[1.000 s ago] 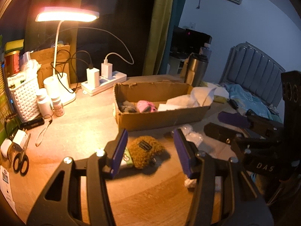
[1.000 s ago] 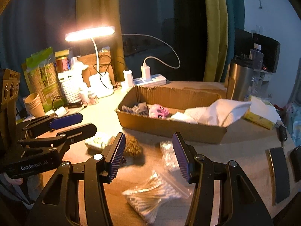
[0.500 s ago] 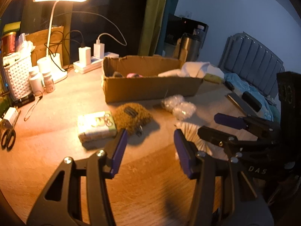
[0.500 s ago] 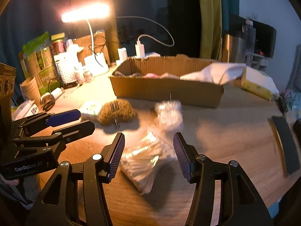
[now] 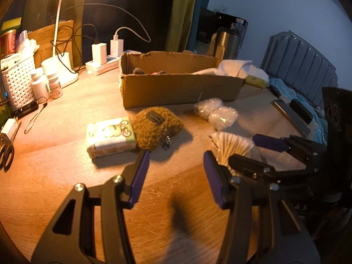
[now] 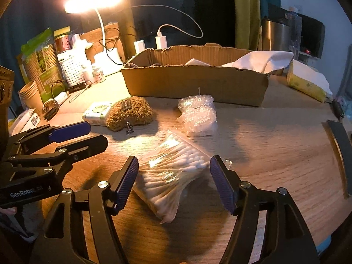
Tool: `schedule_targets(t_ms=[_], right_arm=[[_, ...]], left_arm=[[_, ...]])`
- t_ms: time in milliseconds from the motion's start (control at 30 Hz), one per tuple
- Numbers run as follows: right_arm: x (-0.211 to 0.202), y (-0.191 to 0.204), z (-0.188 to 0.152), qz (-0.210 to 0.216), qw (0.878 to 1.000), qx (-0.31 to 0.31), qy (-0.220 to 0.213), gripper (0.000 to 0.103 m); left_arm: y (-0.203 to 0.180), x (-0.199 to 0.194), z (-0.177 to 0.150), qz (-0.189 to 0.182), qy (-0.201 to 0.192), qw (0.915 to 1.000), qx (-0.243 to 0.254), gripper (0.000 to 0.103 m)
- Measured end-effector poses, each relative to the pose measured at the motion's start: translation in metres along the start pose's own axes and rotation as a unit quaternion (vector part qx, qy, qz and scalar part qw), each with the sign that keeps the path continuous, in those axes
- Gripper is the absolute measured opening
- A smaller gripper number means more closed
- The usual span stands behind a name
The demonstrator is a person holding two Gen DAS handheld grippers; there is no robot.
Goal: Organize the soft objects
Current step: 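Withdraw both grippers from the box toward the cotton swab bag, then grasp the cotton swab bag with the right gripper while the left approaches the tissue pack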
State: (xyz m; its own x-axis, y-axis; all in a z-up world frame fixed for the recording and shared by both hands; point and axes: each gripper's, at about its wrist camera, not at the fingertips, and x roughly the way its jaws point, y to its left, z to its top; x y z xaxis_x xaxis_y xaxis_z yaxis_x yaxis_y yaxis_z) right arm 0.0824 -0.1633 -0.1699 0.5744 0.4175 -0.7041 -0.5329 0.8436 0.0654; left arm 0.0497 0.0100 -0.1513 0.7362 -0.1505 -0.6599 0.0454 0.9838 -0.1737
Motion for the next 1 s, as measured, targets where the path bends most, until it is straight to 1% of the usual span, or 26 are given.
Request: schedule_targets(t_ms=[100,133,200,333,500,567,600,667,767,833,1000], right_arm=[[0.003,-0.002,0.000,-0.009,1.000,0.002,0.000,0.076],[0.005,-0.003,0.000,-0.015,1.000,0.001,0.001,0.079],[0.009,-0.006,0.000,-0.015,1.000,0.006,0.007,0.084],[0.010,-0.009,-0.001,-0.011,1.000,0.009,0.008,0.084],[0.014,-0.010,-0.002,-0.003,1.000,0.013,0.012,0.083],[0.018,-0.008,-0.002,0.019,0.999,0.016,0.022,0.075],[0.018,-0.005,-0.002,0.020,1.000,0.009,0.022,0.071],[0.019,0.000,-0.002,0.025,0.999,0.003,0.022,0.057],[0.018,0.007,0.000,0.027,0.999,-0.010,0.021,0.048],[0.016,0.009,0.004,0.030,0.999,-0.016,0.019,0.044],[0.003,0.004,0.018,0.034,0.999,-0.019,-0.009,0.044]], left_arm=[[0.000,0.004,0.000,0.003,0.006,1.0000,0.002,0.053],[0.000,0.006,0.001,0.004,0.007,1.0000,0.002,0.053],[0.002,0.008,0.001,0.008,0.009,0.9999,-0.001,0.053],[0.006,0.010,0.004,0.013,0.010,0.9998,-0.006,0.053],[0.004,0.015,0.005,0.009,0.015,0.9998,-0.002,0.053],[0.004,0.015,0.006,0.009,0.016,0.9998,-0.001,0.053],[0.004,0.016,0.007,0.010,0.016,0.9998,-0.001,0.053],[0.005,0.016,0.007,0.012,0.016,0.9998,-0.003,0.053],[0.008,0.016,0.009,0.016,0.015,0.9997,-0.005,0.053],[0.009,0.015,0.012,0.018,0.014,0.9997,-0.004,0.053],[0.012,0.015,0.022,0.027,0.007,0.9996,-0.002,0.053]])
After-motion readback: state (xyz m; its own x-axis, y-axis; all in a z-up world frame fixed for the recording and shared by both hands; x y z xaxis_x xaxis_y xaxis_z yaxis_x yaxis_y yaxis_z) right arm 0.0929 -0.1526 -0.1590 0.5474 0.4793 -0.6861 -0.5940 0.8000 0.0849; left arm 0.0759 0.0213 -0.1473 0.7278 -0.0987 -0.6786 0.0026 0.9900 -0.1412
